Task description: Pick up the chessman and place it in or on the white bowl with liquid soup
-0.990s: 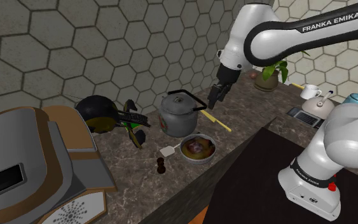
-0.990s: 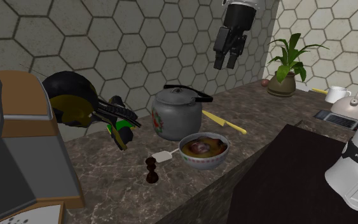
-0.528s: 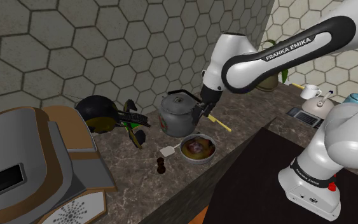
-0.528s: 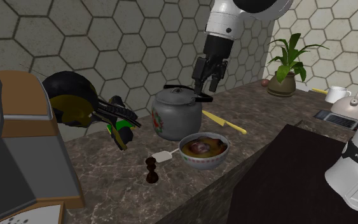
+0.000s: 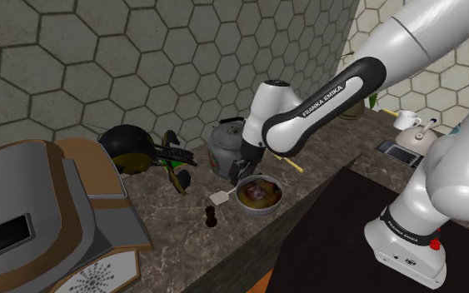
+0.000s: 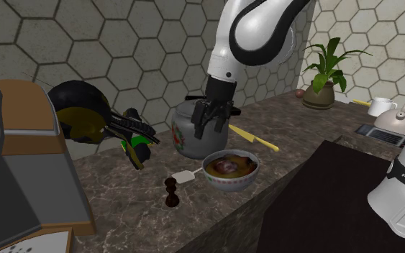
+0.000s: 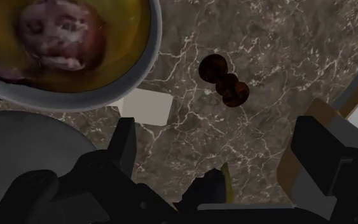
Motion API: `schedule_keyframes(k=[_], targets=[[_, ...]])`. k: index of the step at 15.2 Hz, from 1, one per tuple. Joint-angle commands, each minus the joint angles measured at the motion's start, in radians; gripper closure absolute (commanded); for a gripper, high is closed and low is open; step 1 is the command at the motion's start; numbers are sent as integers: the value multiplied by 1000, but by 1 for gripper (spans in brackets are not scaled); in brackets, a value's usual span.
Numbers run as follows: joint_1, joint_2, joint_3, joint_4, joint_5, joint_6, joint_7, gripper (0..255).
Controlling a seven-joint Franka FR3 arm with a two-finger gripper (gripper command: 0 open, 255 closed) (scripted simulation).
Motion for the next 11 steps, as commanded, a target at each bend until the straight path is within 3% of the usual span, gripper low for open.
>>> schedule_keyframes(k=[1,11], targets=[[8,90,5,38,-23,56,26,0],[142,499,-58,293,-138,233,164,0]])
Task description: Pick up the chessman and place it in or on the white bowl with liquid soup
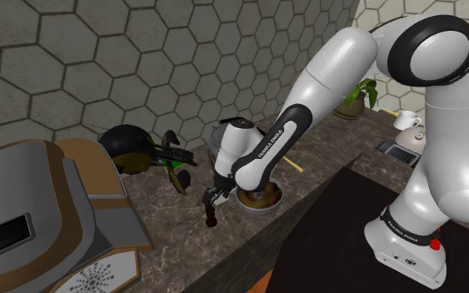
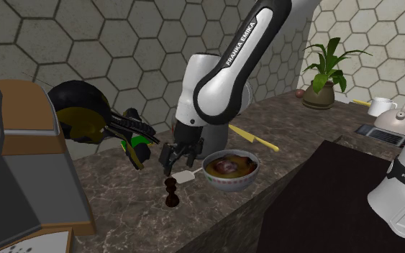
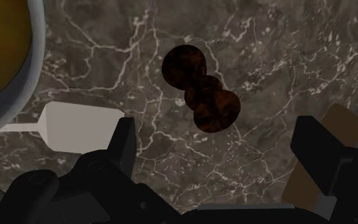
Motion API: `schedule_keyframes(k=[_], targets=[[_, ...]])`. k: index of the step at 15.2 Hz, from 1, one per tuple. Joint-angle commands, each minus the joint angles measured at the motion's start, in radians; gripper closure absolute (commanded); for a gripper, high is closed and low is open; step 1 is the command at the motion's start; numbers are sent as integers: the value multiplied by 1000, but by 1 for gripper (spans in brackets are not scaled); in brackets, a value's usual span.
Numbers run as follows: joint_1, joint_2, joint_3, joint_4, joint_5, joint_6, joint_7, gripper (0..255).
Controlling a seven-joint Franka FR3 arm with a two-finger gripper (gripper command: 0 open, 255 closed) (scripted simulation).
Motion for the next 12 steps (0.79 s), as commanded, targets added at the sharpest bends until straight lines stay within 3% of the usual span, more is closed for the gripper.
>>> schedule_keyframes(k=[1,8,12], targets=[[25,54,-14,47,-10,12,18,0],[57,166,-34,108,-23,65,25,0],[57,166,-34,108,-23,65,25,0]])
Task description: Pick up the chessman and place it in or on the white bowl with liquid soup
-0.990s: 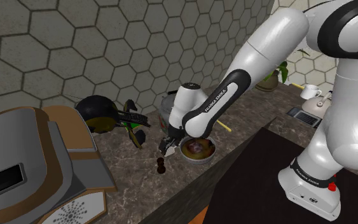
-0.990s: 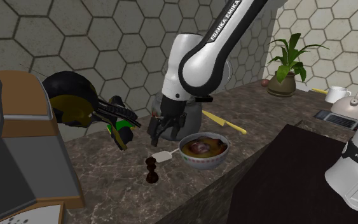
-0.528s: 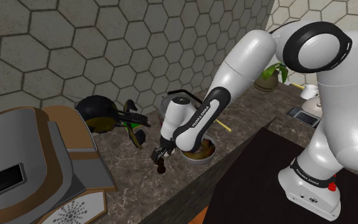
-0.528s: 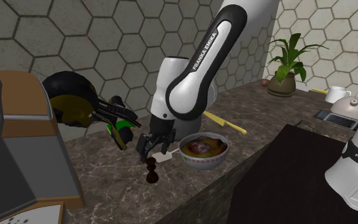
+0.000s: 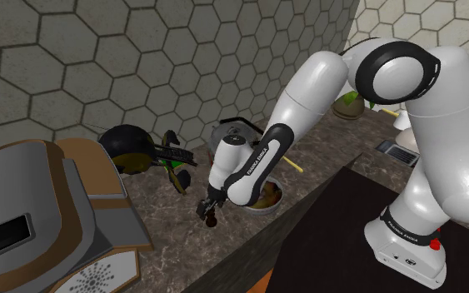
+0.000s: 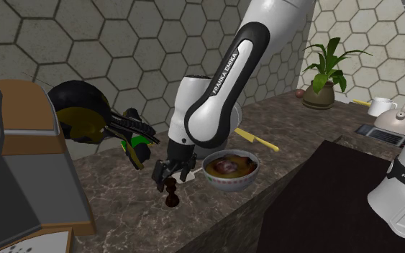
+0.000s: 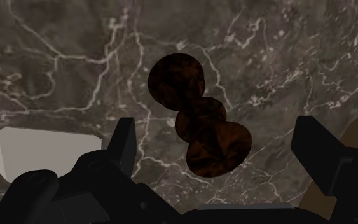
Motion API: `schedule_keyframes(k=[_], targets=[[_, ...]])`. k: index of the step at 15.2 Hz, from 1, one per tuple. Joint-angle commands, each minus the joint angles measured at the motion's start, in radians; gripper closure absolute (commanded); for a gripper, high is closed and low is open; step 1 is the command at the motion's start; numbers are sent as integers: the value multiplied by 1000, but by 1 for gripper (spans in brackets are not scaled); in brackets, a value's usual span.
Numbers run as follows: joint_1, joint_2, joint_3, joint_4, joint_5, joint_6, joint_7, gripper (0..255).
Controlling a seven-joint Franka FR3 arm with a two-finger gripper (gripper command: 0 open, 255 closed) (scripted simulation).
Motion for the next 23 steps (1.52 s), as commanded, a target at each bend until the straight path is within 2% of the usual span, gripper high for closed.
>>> schedule_keyframes(k=[1,4,5,14,23], targets=[[0,2,0,1,0,0,0,0],[0,1,0,1,0,0,0,0],[0,1,0,1,0,0,0,255],[0,1,0,1,0,0,0,255],[-8,-117,8,-33,7,-82,15,255]])
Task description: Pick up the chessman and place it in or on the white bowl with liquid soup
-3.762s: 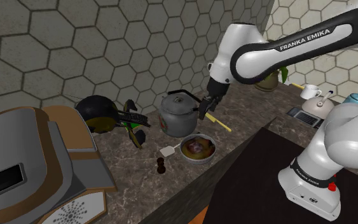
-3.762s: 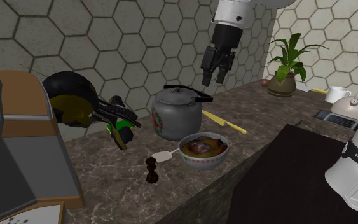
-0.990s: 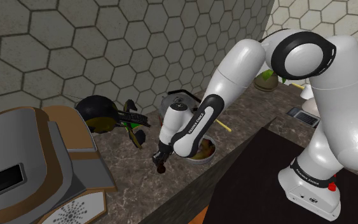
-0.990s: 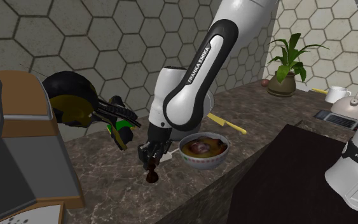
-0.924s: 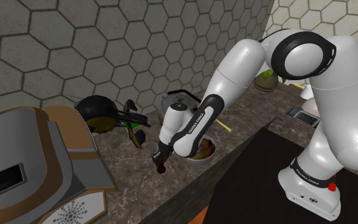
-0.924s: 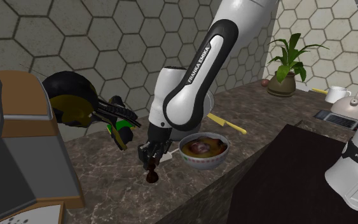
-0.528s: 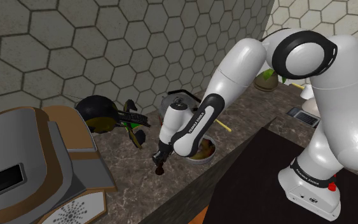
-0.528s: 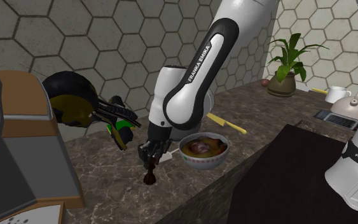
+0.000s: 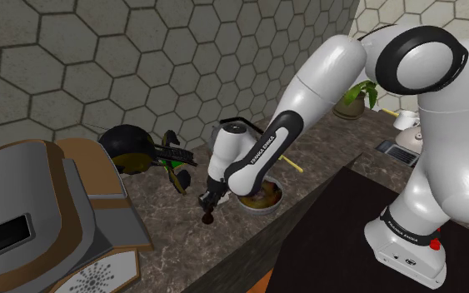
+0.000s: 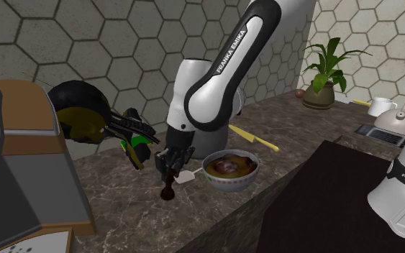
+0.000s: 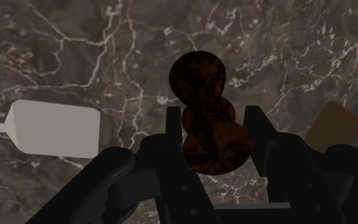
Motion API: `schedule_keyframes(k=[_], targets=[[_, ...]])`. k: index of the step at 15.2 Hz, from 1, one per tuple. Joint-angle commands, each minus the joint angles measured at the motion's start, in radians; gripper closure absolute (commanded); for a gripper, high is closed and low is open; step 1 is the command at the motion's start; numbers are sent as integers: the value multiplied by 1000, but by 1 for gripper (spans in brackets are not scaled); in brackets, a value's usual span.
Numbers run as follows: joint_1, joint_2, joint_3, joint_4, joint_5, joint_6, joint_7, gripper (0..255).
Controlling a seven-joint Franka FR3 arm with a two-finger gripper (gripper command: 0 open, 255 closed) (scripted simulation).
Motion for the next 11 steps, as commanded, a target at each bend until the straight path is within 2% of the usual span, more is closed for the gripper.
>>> schedule_keyframes(k=[1,11], targets=[[-2,-26,2,-6,1,-21,3,255],[-11,-148,9,-21,9,-125,19,255]])
